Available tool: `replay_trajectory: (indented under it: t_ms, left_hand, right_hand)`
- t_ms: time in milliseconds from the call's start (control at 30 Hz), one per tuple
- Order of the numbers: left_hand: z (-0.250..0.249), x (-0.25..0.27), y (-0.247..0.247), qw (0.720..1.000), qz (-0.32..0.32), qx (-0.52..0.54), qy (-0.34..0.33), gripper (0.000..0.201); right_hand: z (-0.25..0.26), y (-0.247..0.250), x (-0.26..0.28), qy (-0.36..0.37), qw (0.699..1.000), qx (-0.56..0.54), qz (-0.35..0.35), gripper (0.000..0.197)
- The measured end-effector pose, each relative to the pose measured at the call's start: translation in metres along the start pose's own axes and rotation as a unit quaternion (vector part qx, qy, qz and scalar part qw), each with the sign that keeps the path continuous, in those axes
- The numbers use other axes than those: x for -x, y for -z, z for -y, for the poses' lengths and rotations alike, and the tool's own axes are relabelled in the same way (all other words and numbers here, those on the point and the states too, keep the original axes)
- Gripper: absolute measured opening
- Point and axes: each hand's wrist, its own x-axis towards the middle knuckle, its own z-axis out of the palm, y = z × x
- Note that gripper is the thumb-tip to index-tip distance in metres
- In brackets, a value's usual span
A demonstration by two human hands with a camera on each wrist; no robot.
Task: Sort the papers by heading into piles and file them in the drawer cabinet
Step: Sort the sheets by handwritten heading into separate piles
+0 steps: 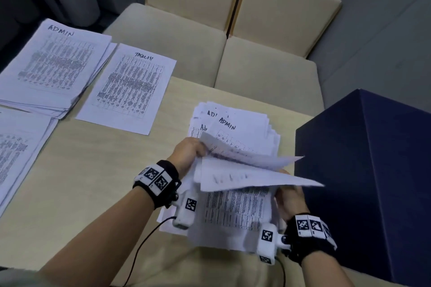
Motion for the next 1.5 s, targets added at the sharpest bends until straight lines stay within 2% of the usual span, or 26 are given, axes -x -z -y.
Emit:
replay_trajectory:
  t_ms: [67, 133, 167, 200, 233, 267, 300, 367, 433, 500, 600, 667, 700, 767, 833, 900, 967, 1000, 1033, 1067, 1100, 1167, 1300, 1367, 1467, 1500]
  left_hand:
    - [-0.008, 0.006, -0.009, 0.991, 0.026, 0.133, 0.018, 0.012]
    - [-0.009, 0.004, -0.012, 0.992, 0.010, 0.127, -0.011, 0.034]
    - [-0.006, -0.004, -0.011, 0.998, -0.027, 0.054, -0.037, 0.034]
    - [-0.002, -0.012, -0.008, 0.992, -0.081, -0.072, -0.062, 0.028]
    - [0.001, -0.018, -0.006, 0.964, -0.122, -0.224, -0.075, 0.021]
    - [0.007, -0.025, -0.004, 0.926, -0.130, -0.347, -0.071, 0.025]
    - [0.010, -0.024, -0.005, 0.894, -0.118, -0.427, -0.059, 0.035]
    - [0.020, -0.024, -0.004, 0.857, -0.083, -0.507, -0.029, 0.043]
    - [0.024, -0.022, -0.002, 0.830, -0.063, -0.554, -0.031, 0.025]
    - [0.029, -0.022, 0.000, 0.841, -0.039, -0.536, -0.067, 0.035]
    - [0.031, -0.018, 0.008, 0.916, -0.001, -0.377, -0.136, 0.034]
    - [0.028, -0.011, 0.011, 0.968, 0.048, -0.212, -0.122, 0.030]
    - [0.026, -0.008, 0.012, 0.983, 0.064, -0.139, -0.103, 0.030]
    - [0.022, -0.004, 0.012, 0.993, 0.074, -0.060, -0.075, 0.031]
    - [0.016, 0.003, 0.009, 0.992, 0.089, -0.052, -0.072, 0.031]
    - [0.009, 0.008, 0.005, 0.990, 0.098, -0.073, -0.076, 0.033]
    - [0.005, 0.004, 0.003, 0.983, 0.032, -0.156, -0.091, 0.030]
    - [0.006, 0.000, 0.003, 0.966, -0.045, -0.230, -0.108, 0.023]
    - [0.009, -0.005, 0.007, 0.935, -0.126, -0.311, -0.111, 0.013]
    - [0.012, -0.008, 0.011, 0.898, -0.186, -0.389, -0.092, 0.019]
    - [0.017, -0.011, 0.016, 0.867, -0.207, -0.450, -0.057, 0.032]
    - [0.023, -0.013, 0.022, 0.843, -0.192, -0.503, -0.001, 0.039]
    - [0.024, -0.016, 0.030, 0.847, -0.204, -0.491, -0.027, 0.031]
    - [0.017, -0.013, 0.034, 0.823, -0.205, -0.529, -0.025, 0.031]
    - [0.002, -0.002, 0.039, 0.758, -0.169, -0.630, 0.004, 0.040]
    - [-0.001, 0.001, 0.040, 0.748, -0.157, -0.645, -0.007, 0.041]
  right_hand:
    - [-0.002, 0.000, 0.002, 0.021, 1.000, 0.015, 0.004, 0.014]
    - [-0.003, 0.001, 0.001, 0.013, 1.000, -0.007, -0.023, 0.031]
    - [-0.006, 0.004, -0.002, 0.011, 0.999, -0.016, -0.039, 0.037]
    - [-0.006, 0.005, -0.003, 0.009, 0.998, -0.033, -0.044, 0.043]
    - [-0.007, 0.008, -0.004, 0.005, 0.997, -0.049, -0.057, 0.046]
    - [-0.008, 0.010, -0.004, -0.006, 0.995, -0.076, -0.059, 0.047]
    - [-0.010, 0.013, -0.004, -0.020, 0.993, -0.098, -0.064, 0.047]
    - [-0.011, 0.019, -0.004, -0.035, 0.989, -0.124, -0.067, 0.049]
    - [-0.011, 0.024, -0.004, -0.040, 0.986, -0.145, -0.069, 0.050]
    - [-0.011, 0.028, -0.007, -0.053, 0.986, -0.145, -0.060, 0.040]
    - [-0.012, 0.029, -0.009, -0.071, 0.984, -0.163, -0.019, 0.018]
    - [-0.010, 0.025, -0.008, -0.071, 0.983, -0.169, -0.013, 0.023]
    - [-0.008, 0.023, -0.006, -0.072, 0.983, -0.167, -0.016, 0.030]
    - [-0.007, 0.020, -0.005, -0.077, 0.985, -0.151, -0.014, 0.048]
    - [-0.006, 0.015, -0.004, -0.068, 0.989, -0.134, -0.002, 0.065]
    - [-0.008, 0.012, -0.005, -0.060, 0.992, -0.114, -0.002, 0.065]
    - [-0.010, 0.011, -0.008, -0.053, 0.994, -0.092, -0.007, 0.054]
    - [-0.011, 0.012, -0.011, -0.047, 0.995, -0.084, -0.012, 0.047]
    - [-0.010, 0.011, -0.011, -0.037, 0.997, -0.072, -0.011, 0.038]
    - [-0.009, 0.011, -0.010, -0.027, 0.997, -0.066, -0.008, 0.029]
    - [-0.008, 0.010, -0.010, -0.021, 0.998, -0.064, -0.003, 0.025]
    - [-0.004, 0.009, -0.008, -0.015, 0.998, -0.068, 0.004, 0.026]
    - [-0.005, 0.010, -0.008, -0.039, 0.995, -0.090, 0.023, 0.051]
    - [-0.005, 0.008, -0.007, -0.048, 0.992, -0.100, 0.051, 0.042]
    - [-0.005, 0.003, -0.009, -0.046, 0.990, -0.112, 0.076, 0.018]
    - [-0.008, 0.003, -0.012, -0.043, 0.989, -0.120, 0.072, 0.018]
